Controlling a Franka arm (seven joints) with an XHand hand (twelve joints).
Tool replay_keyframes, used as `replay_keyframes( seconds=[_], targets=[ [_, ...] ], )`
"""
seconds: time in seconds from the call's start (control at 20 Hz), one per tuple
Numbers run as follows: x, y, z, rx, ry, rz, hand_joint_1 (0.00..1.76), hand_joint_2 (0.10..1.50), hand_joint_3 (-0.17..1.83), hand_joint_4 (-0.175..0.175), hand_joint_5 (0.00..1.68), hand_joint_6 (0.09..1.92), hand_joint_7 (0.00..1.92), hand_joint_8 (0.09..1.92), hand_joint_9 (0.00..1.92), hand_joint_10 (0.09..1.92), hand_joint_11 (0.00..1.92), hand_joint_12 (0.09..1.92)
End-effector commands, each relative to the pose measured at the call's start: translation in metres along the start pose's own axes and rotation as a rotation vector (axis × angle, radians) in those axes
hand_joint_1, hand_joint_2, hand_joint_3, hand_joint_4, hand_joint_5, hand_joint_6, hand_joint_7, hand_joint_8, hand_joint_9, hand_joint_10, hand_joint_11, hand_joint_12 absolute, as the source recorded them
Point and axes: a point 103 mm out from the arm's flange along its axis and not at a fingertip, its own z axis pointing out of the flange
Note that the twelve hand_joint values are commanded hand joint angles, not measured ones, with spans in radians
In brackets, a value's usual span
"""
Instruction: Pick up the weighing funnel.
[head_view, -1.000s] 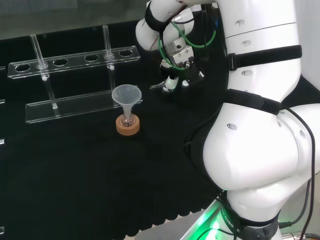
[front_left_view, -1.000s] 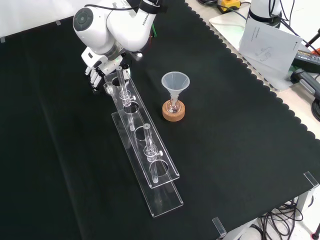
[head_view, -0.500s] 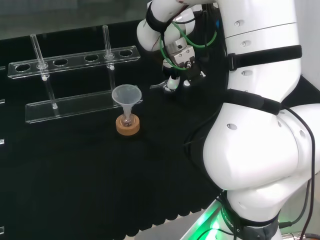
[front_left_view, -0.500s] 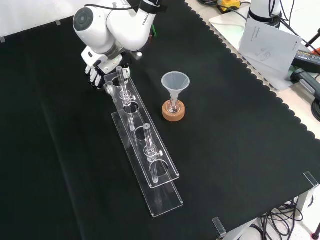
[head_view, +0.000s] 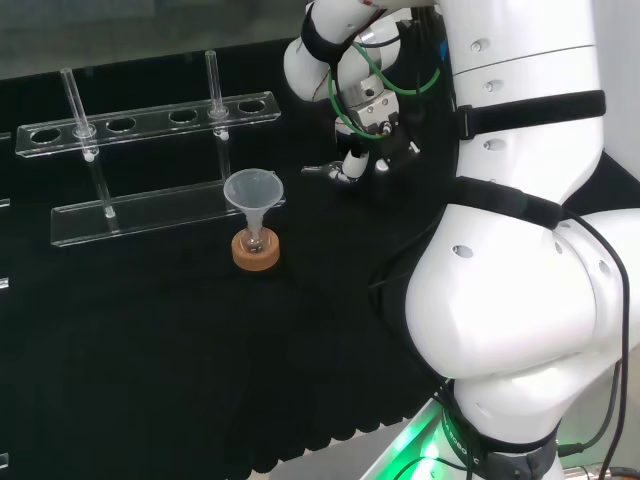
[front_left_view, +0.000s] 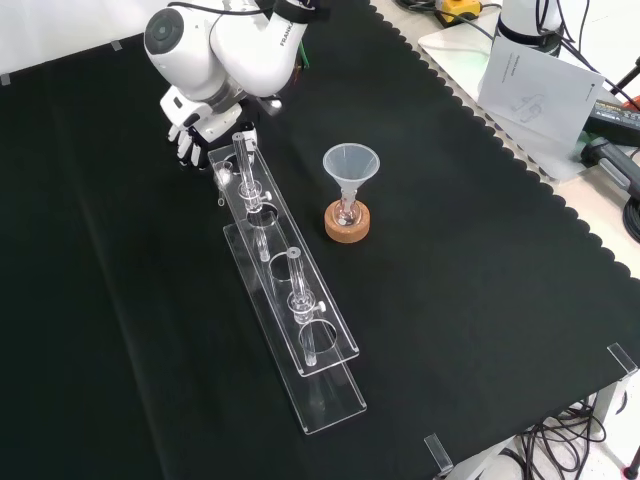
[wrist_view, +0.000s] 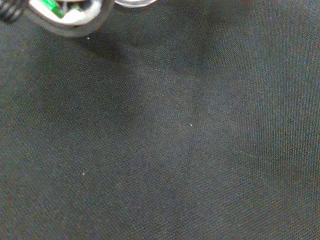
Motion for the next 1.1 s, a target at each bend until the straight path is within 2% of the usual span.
replay_keyframes(
  seconds=[0.05, 0.4, 0.85, 0.9, 1.0, 1.05, 1.1],
  targets=[
    [0.0062, 0.0006, -0.002, 0.002, -0.003, 0.003, 0.87, 0.67, 0.58, 0.028, 0.92, 0.74, 0.53, 0.69, 0.75, 0.53, 0.47, 1.29],
    [0.009, 0.0046, -0.0037, 0.003, 0.016, -0.014, 0.86, 0.65, 0.58, 0.002, 0.82, 0.77, 0.52, 0.69, 0.75, 0.52, 0.47, 1.28],
    [0.0135, 0.0084, -0.0027, 0.02, 0.01, -0.011, 0.84, 0.61, 0.58, -0.018, 0.67, 0.78, 0.47, 0.69, 0.72, 0.52, 0.46, 1.28],
    [0.0133, 0.0088, -0.0023, 0.019, 0.008, -0.01, 0.84, 0.61, 0.58, -0.013, 0.7, 0.79, 0.46, 0.69, 0.72, 0.52, 0.46, 1.28],
    [0.0127, 0.0092, -0.0013, 0.011, -0.008, -0.002, 0.85, 0.62, 0.58, 0.017, 0.84, 0.79, 0.46, 0.7, 0.71, 0.53, 0.46, 1.29],
    [0.0115, 0.0094, -0.0012, 0.004, -0.02, 0.002, 0.93, 0.67, 0.55, 0.078, 0.97, 0.79, 0.47, 0.71, 0.72, 0.54, 0.46, 1.29],
    [0.0112, 0.0092, -0.001, -0.003, -0.029, 0.009, 1.0, 0.71, 0.55, 0.123, 1.08, 0.77, 0.49, 0.7, 0.74, 0.54, 0.47, 1.29]
  ],
)
